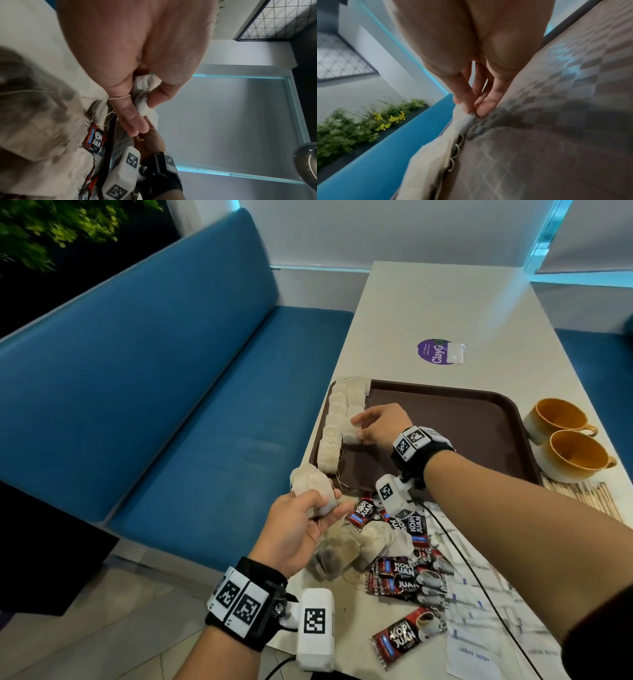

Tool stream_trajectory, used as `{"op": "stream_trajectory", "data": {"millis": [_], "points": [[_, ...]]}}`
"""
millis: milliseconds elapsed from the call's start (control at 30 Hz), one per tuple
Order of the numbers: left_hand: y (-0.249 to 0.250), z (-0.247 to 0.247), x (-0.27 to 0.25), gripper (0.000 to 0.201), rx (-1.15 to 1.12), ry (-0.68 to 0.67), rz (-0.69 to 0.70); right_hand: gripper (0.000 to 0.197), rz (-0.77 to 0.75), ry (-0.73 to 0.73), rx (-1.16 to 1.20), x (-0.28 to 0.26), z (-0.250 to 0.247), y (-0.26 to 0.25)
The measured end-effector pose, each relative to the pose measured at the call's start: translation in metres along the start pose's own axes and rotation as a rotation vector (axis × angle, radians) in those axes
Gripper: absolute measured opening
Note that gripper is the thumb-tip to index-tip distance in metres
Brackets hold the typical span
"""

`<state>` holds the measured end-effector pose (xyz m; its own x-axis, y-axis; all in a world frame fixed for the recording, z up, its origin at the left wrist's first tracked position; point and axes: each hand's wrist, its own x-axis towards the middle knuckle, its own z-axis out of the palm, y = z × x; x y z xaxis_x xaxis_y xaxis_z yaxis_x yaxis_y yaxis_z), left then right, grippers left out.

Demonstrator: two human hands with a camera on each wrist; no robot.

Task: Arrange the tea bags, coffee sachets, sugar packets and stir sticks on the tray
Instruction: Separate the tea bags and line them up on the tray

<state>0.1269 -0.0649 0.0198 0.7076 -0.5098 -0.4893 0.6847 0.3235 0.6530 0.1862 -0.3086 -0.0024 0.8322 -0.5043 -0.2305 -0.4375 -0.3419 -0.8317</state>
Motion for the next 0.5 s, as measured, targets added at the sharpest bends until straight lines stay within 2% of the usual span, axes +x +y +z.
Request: {"op": "stream_trajectory", "data": {"millis": [333,500], "points": [[0.003,-0.006,-0.004,0.026,0.001,0.002,-0.004,0.02,0.059,0.078,-0.137,0.026,0.008,0.012],[0.002,-0.005,-0.004,0.026,0.012,0.003,-0.007,0.012,0.13,0.107,-0.057,0.03,0.007,0.007]]}}
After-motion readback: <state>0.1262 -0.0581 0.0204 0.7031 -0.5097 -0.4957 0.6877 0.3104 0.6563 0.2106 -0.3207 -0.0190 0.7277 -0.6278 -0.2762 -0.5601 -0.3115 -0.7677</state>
